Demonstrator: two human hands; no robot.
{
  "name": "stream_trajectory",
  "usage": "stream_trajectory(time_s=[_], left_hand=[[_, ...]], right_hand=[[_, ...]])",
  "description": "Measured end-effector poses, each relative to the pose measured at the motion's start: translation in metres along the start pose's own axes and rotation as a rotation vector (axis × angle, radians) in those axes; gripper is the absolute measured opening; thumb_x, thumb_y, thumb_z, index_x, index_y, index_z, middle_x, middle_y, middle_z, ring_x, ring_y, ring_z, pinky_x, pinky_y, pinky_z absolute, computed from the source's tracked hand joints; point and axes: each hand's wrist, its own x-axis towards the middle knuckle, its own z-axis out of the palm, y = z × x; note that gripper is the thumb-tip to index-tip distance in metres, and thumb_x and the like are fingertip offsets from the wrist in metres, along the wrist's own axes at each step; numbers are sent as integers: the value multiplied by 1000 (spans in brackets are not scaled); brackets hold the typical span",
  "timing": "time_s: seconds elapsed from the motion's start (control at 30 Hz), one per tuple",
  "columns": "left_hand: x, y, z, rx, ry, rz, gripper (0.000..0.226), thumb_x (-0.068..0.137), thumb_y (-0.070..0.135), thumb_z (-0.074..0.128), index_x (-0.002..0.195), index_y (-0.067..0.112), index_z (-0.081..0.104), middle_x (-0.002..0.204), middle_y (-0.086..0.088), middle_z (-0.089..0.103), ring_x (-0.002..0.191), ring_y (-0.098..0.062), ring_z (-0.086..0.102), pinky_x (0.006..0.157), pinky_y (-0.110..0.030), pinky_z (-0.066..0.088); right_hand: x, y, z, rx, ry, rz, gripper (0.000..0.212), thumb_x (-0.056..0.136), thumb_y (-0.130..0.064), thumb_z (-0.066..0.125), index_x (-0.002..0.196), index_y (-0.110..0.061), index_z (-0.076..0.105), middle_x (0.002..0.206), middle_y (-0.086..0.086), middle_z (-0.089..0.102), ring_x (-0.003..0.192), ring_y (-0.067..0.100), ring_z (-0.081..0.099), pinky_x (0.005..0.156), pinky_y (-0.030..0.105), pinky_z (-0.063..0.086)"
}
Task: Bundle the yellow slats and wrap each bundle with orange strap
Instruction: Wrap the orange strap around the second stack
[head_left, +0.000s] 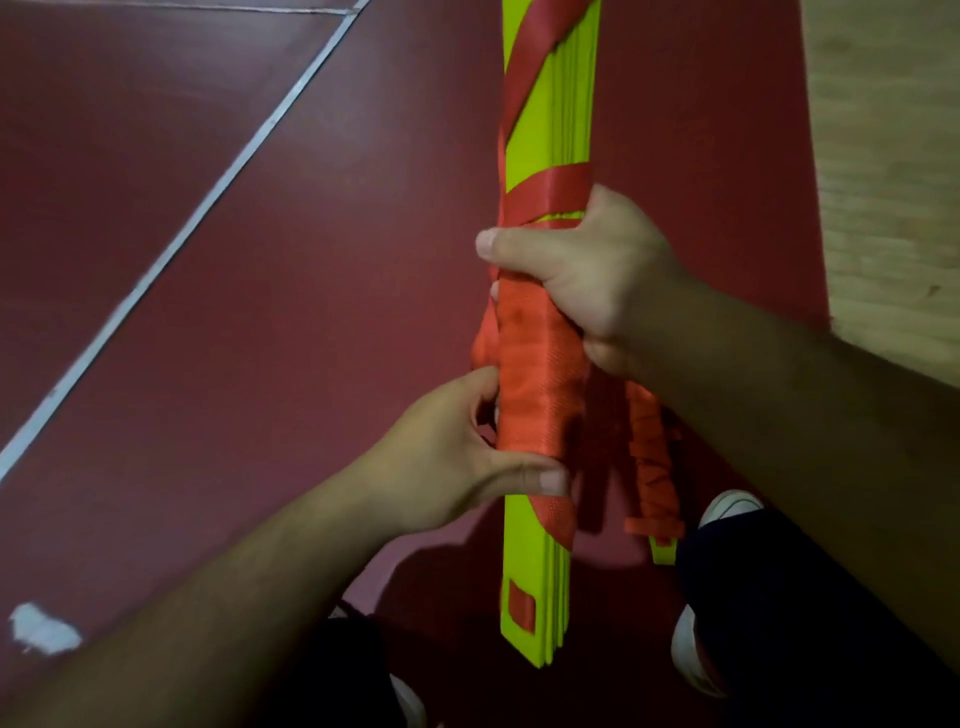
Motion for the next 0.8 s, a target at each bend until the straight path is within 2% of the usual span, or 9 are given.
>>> stream_trajectory(time_s=[0.1,0.2,0.33,0.37,0.47,0.57,0.67,0.73,0.8], left_hand=[[0,3,-11,-122,-168,10,36,75,-1,80,104,1,57,76,-2,59,55,-2,52,49,-17,44],[-1,3,-18,-152,-288,26,39,81,-3,70,89,35,66,70,20,58,54,2,44,46,-14,37],[-3,9,-18,-264,-467,-5,3,84,37,72,84,40,71,70,23,62,56,7,53,51,-8,43],[-4,10,-17,-304,-499,-22,6,83,44,69,83,40,72,69,22,63,57,7,55,53,-6,45],[-6,7,-14,-262,-412,-58,23,77,57,74,73,35,70,61,15,59,49,3,51,46,-8,41],[-4,5,-10,-128,-199,-10,21,85,35,72,67,31,61,55,6,48,44,-4,40,42,-14,35],[-1,8,-9,-35,-34,14,18,87,29,69,71,24,63,55,5,47,46,-10,39,43,-22,34],[-2,9,-7,8,-21,38,30,87,33,73,80,5,62,57,-5,47,49,-15,41,45,-28,33],[-2,10,-3,-11,-70,44,47,86,31,71,84,-12,54,58,-17,42,47,-16,38,43,-29,29]], right_hand=[[0,-8,-6,13,-42,46,16,76,4,68,80,-7,58,63,17,58,57,30,66,58,55,57],[-5,-14,-8,94,-136,77,13,80,4,66,83,-5,56,63,17,56,53,24,65,55,41,53],[-11,-17,-10,264,-276,91,6,87,2,59,83,-2,59,70,14,58,55,22,63,64,43,55],[-12,-17,-11,318,-314,92,10,89,1,56,81,-4,59,69,12,60,57,23,63,65,42,55],[-13,-21,-14,399,-353,91,14,92,0,51,82,-6,59,71,9,62,61,23,62,67,40,56],[-7,-16,-14,258,-196,20,7,88,-10,62,81,-9,61,80,15,66,69,28,63,72,43,54],[-7,-3,-7,-82,38,-58,45,59,-46,83,90,-20,64,83,7,71,74,22,69,70,42,59],[-9,2,-2,-140,120,-55,59,48,-54,86,92,-23,62,81,3,72,73,24,72,68,46,61],[-8,4,-3,-135,134,-52,50,53,-42,87,89,-19,63,76,6,70,68,28,71,63,51,60]])
